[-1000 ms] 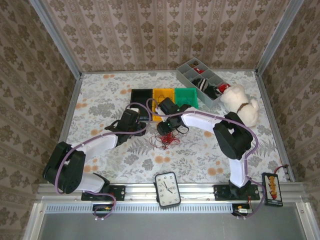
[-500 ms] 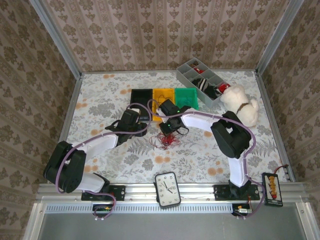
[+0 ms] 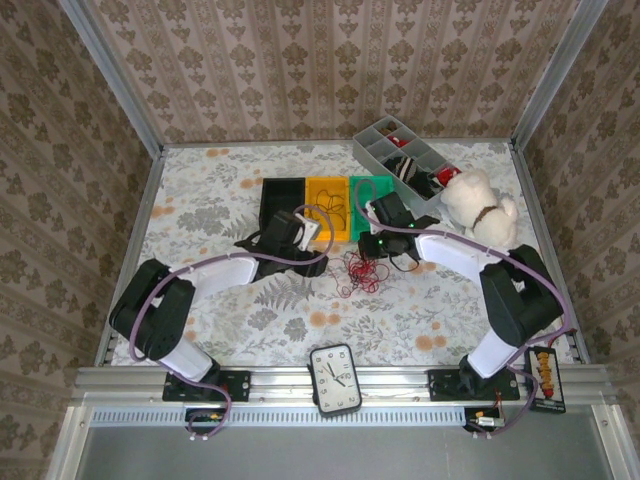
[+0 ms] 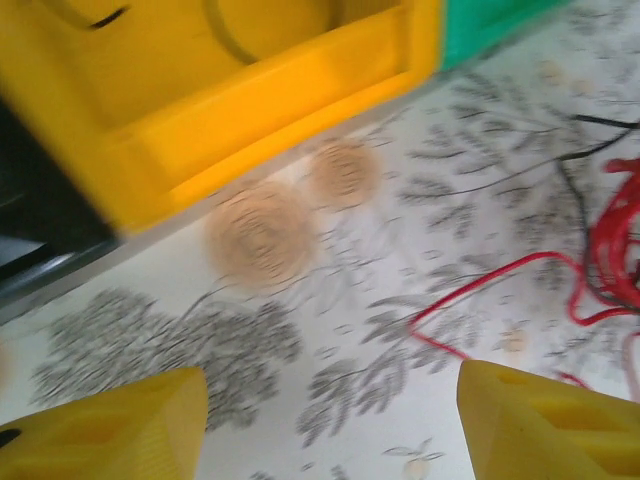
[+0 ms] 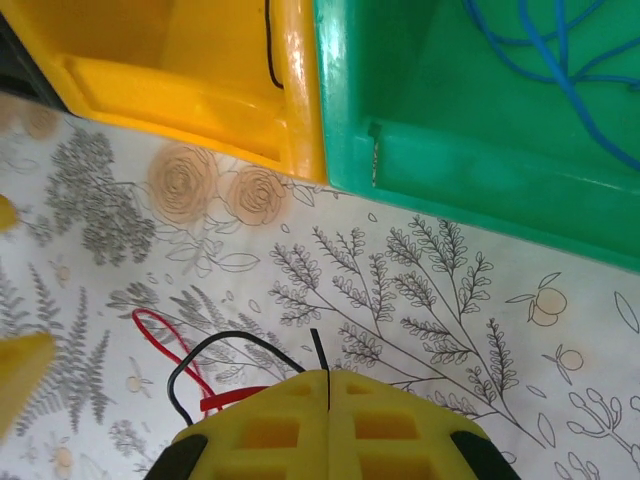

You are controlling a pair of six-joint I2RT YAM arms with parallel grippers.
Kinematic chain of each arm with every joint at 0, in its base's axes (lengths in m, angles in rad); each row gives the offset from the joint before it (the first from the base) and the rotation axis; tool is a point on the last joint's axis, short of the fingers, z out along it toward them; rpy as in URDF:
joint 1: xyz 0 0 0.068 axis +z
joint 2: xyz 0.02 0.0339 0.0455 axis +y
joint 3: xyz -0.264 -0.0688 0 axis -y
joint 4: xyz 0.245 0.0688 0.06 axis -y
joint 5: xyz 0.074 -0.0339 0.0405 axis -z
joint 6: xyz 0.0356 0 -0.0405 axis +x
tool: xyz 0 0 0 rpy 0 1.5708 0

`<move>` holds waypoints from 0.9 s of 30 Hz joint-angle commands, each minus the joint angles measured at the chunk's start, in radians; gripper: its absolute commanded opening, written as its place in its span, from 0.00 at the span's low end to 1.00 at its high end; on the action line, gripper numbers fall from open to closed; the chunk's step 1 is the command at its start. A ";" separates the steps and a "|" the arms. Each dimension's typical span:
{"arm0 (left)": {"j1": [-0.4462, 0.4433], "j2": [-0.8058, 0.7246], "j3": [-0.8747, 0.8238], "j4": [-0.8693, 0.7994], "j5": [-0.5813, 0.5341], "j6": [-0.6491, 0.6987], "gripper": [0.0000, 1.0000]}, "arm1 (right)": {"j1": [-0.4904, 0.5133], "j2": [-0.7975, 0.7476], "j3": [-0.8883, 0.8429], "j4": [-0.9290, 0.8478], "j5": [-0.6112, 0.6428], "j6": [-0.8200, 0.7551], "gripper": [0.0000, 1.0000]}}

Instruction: Untangle the cables

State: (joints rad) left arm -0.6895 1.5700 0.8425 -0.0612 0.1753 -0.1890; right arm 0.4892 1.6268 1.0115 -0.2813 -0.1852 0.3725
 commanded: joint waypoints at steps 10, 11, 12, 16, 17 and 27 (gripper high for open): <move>-0.051 0.101 0.137 0.004 0.273 0.178 0.68 | -0.064 -0.024 -0.052 0.156 -0.112 0.203 0.02; -0.054 0.115 0.153 -0.011 0.282 0.184 0.67 | -0.067 -0.016 -0.050 0.160 -0.127 0.213 0.02; -0.056 0.133 0.170 -0.025 0.291 0.191 0.67 | -0.067 -0.007 -0.045 0.158 -0.139 0.224 0.02; -0.067 0.194 0.225 -0.046 0.311 0.207 0.67 | -0.067 0.021 -0.043 0.150 -0.181 0.241 0.03; -0.068 0.204 0.234 -0.046 0.314 0.207 0.66 | -0.068 0.024 -0.042 0.136 -0.181 0.240 0.03; -0.051 0.197 0.218 -0.011 0.298 0.171 0.57 | -0.069 -0.068 -0.098 -0.071 0.062 0.159 0.46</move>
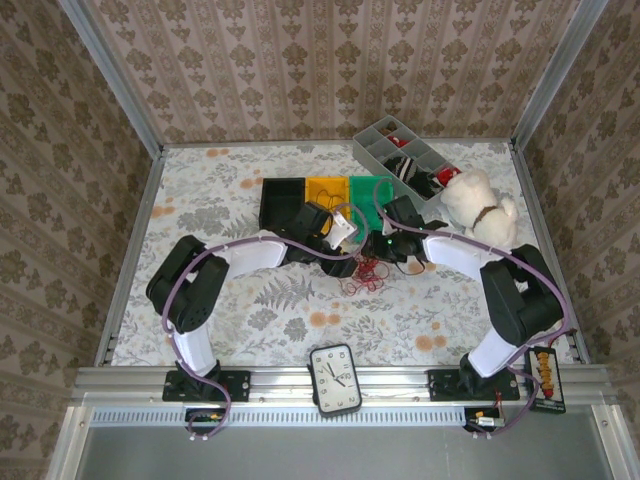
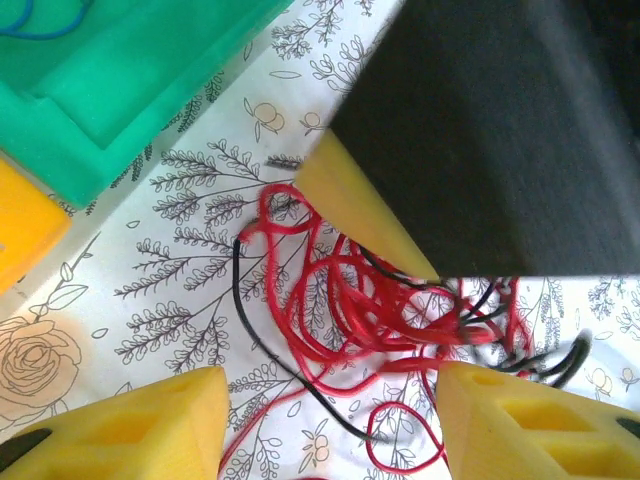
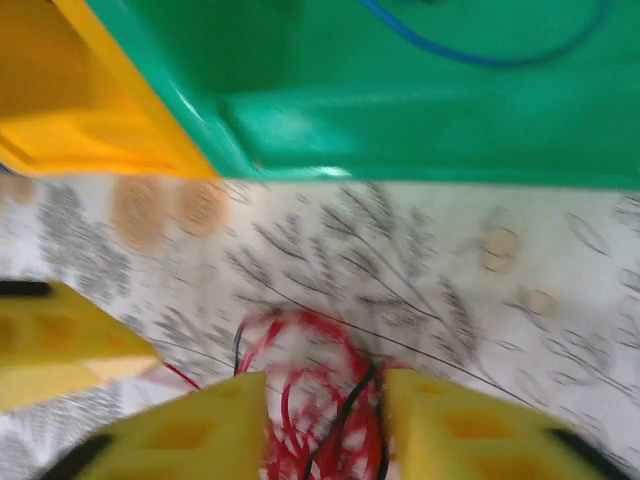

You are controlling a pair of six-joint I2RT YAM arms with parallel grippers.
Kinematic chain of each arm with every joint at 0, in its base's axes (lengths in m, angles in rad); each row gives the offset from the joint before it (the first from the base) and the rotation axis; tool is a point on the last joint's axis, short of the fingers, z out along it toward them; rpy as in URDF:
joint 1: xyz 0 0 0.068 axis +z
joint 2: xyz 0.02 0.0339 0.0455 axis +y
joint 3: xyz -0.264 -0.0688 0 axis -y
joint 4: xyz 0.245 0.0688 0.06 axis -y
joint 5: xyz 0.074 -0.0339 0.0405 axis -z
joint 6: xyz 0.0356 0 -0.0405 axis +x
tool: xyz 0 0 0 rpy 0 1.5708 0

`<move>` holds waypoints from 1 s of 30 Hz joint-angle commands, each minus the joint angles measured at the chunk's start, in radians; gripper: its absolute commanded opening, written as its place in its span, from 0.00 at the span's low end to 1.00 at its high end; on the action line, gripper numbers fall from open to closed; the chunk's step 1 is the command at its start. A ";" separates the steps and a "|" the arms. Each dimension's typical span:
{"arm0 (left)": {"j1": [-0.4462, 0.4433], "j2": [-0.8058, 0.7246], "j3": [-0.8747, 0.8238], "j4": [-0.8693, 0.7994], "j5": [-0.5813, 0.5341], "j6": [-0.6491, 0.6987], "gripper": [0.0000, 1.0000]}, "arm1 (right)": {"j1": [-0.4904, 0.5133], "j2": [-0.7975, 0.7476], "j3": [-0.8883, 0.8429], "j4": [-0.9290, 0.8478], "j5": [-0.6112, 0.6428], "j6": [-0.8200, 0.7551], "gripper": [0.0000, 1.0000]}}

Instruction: Untangle the cables

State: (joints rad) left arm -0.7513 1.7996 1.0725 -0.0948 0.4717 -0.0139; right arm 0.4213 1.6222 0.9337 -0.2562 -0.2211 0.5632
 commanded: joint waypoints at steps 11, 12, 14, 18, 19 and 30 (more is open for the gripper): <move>0.062 -0.070 -0.084 0.057 -0.162 -0.123 0.56 | 0.078 -0.214 -0.087 -0.089 0.056 -0.199 0.44; 0.061 -0.073 -0.093 0.064 -0.201 -0.140 0.56 | 0.104 -0.202 -0.077 -0.104 0.044 -0.223 0.43; 0.062 -0.083 -0.109 0.076 -0.247 -0.158 0.56 | 0.156 -0.173 -0.054 -0.132 0.027 -0.264 0.42; 0.063 -0.109 -0.134 0.082 -0.345 -0.192 0.56 | 0.240 -0.121 -0.019 -0.155 0.026 -0.316 0.40; 0.063 -0.114 -0.141 0.085 -0.355 -0.197 0.56 | 0.249 -0.112 -0.013 -0.154 0.039 -0.316 0.40; 0.064 -0.146 -0.175 0.099 -0.396 -0.213 0.56 | 0.258 0.017 0.074 -0.168 0.062 -0.315 0.35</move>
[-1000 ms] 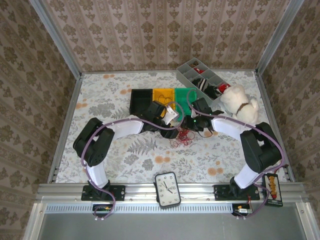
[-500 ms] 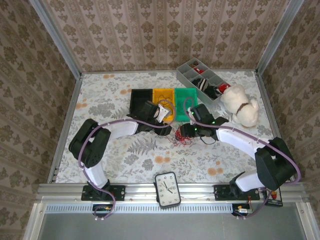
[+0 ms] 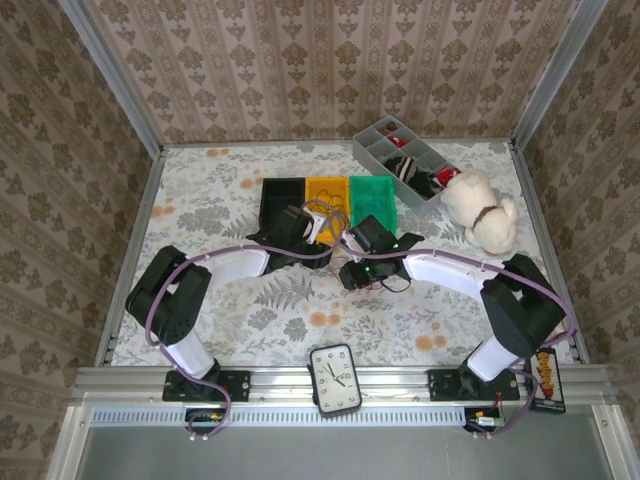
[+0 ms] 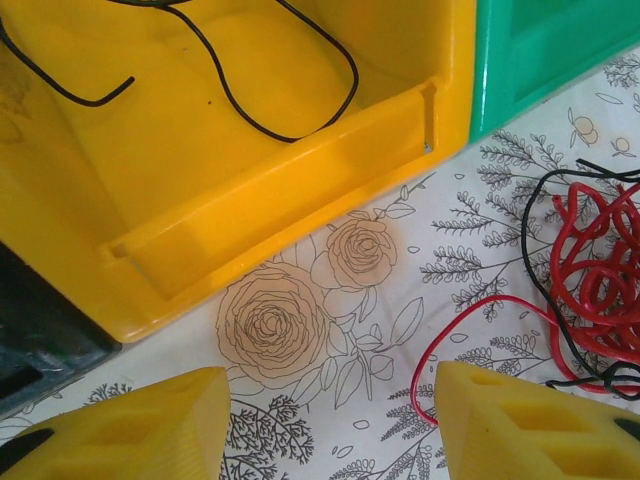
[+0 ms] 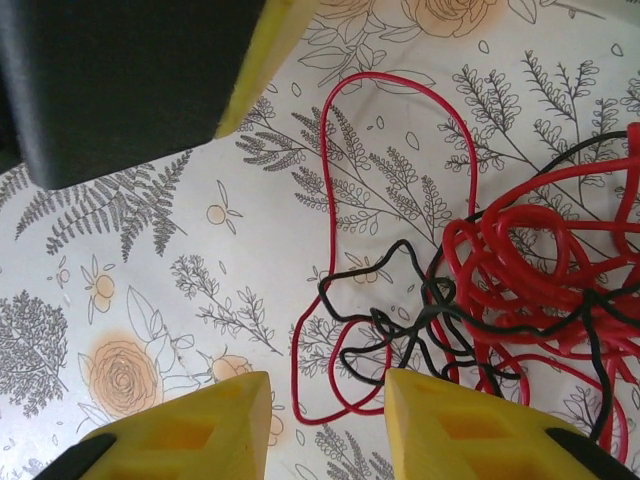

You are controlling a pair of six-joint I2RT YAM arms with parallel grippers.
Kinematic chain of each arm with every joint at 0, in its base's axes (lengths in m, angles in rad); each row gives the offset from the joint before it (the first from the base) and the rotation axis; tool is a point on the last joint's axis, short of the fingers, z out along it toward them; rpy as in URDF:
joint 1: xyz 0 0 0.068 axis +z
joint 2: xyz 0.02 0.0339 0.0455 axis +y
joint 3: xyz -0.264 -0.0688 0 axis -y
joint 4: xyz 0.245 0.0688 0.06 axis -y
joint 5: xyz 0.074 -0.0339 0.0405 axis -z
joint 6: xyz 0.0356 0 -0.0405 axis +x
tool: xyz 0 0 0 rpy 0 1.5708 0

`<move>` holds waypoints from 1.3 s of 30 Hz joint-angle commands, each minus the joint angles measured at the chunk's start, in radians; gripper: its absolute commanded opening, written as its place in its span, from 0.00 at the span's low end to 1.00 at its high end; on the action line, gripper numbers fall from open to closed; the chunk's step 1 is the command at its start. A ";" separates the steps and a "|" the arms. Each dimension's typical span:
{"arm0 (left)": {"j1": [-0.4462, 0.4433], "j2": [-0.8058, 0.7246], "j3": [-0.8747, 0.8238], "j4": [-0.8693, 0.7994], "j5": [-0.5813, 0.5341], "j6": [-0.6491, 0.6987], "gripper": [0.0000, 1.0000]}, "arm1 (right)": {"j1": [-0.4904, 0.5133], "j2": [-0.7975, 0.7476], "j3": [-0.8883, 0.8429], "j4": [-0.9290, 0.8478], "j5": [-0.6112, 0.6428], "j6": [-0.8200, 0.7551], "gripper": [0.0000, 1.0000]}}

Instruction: Untangle the cables

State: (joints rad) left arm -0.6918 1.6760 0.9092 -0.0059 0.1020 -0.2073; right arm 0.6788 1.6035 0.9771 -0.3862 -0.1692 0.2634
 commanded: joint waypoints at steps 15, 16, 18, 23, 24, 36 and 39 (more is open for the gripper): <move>0.000 -0.013 -0.002 0.009 -0.015 -0.012 0.57 | 0.000 0.145 0.051 -0.073 0.118 -0.024 0.35; 0.001 -0.012 -0.001 0.007 -0.016 -0.012 0.57 | 0.001 0.154 0.050 -0.072 0.113 -0.026 0.35; 0.000 -0.013 -0.001 0.008 -0.016 -0.012 0.57 | 0.004 0.171 0.048 -0.069 0.112 -0.028 0.35; 0.000 -0.015 -0.004 0.007 -0.019 -0.012 0.57 | 0.011 0.207 0.050 -0.062 0.111 -0.032 0.33; 0.001 -0.015 -0.003 0.007 -0.019 -0.012 0.56 | 0.013 0.209 0.051 -0.060 0.115 -0.033 0.27; 0.000 -0.048 -0.042 0.061 0.017 0.002 0.57 | -0.057 0.000 0.055 -0.029 0.034 -0.021 0.06; 0.006 -0.080 -0.075 0.103 0.055 0.009 0.57 | -0.121 -0.062 0.033 0.026 -0.062 0.039 0.06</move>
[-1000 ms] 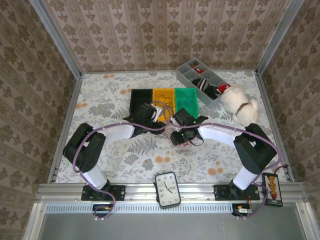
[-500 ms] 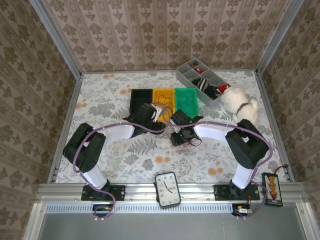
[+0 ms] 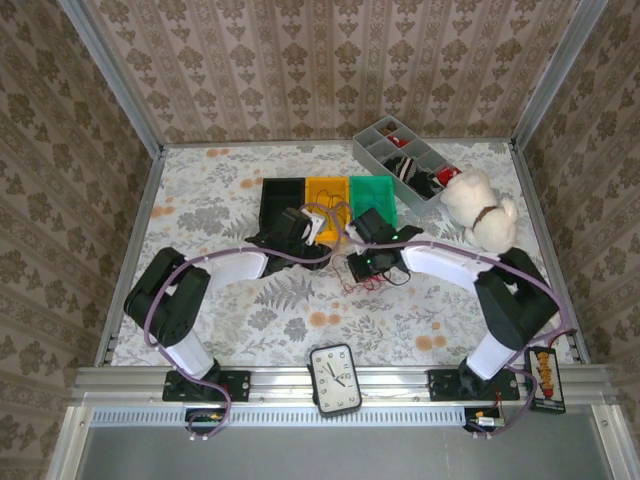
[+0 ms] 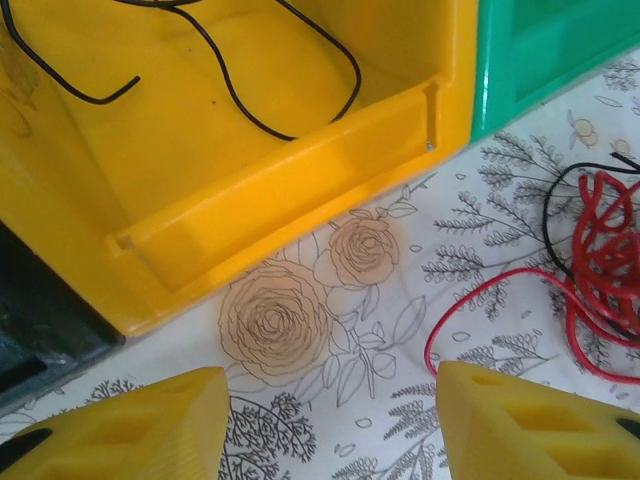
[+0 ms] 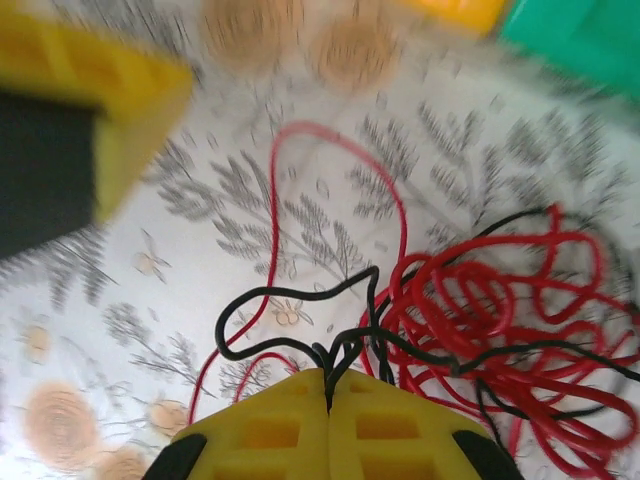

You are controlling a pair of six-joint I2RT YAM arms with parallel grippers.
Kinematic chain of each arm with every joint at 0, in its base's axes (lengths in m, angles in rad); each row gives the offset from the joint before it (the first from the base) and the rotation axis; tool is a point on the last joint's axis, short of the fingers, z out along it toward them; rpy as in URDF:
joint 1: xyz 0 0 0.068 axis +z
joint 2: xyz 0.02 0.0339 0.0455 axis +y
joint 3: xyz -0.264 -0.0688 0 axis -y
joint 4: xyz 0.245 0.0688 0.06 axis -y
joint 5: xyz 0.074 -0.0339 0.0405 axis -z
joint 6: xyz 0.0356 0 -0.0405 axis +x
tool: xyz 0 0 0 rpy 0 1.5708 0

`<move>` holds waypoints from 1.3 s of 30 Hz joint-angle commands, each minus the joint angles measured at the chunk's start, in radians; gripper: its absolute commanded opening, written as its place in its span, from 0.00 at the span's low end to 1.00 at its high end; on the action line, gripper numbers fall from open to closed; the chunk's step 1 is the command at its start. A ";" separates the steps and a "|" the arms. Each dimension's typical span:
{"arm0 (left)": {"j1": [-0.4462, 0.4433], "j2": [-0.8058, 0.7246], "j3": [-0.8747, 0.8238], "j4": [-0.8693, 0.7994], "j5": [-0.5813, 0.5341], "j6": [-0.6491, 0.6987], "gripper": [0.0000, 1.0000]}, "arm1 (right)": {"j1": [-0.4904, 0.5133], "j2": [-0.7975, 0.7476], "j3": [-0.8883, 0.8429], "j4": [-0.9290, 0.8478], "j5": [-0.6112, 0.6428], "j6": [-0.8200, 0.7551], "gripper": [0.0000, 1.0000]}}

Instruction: Untangle the cables

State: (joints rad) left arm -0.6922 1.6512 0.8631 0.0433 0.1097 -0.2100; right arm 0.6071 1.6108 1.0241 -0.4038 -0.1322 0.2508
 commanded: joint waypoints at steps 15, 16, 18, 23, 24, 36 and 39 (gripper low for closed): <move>-0.049 -0.066 0.014 0.068 0.298 0.176 0.63 | -0.194 -0.205 -0.112 0.232 -0.297 0.216 0.06; -0.056 -0.050 0.029 0.059 0.297 0.183 0.63 | -0.196 -0.211 -0.118 0.240 -0.288 0.222 0.06; -0.070 -0.015 0.056 0.060 0.290 0.188 0.63 | -0.202 -0.246 -0.133 0.258 -0.245 0.239 0.05; -0.099 0.054 0.116 0.056 0.263 0.198 0.64 | -0.217 -0.358 -0.141 0.277 -0.138 0.255 0.05; -0.105 0.067 0.129 0.051 0.263 0.205 0.64 | -0.218 -0.378 -0.135 0.274 -0.118 0.255 0.05; -0.145 0.198 0.232 0.046 0.236 0.226 0.64 | -0.230 -0.494 -0.116 0.319 -0.028 0.303 0.04; -0.155 0.221 0.256 0.032 0.227 0.235 0.63 | -0.230 -0.493 -0.103 0.327 -0.057 0.314 0.04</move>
State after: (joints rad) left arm -0.8356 1.8545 1.0821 0.0956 0.3485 -0.0113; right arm 0.3820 1.1332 0.8845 -0.1093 -0.1867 0.5362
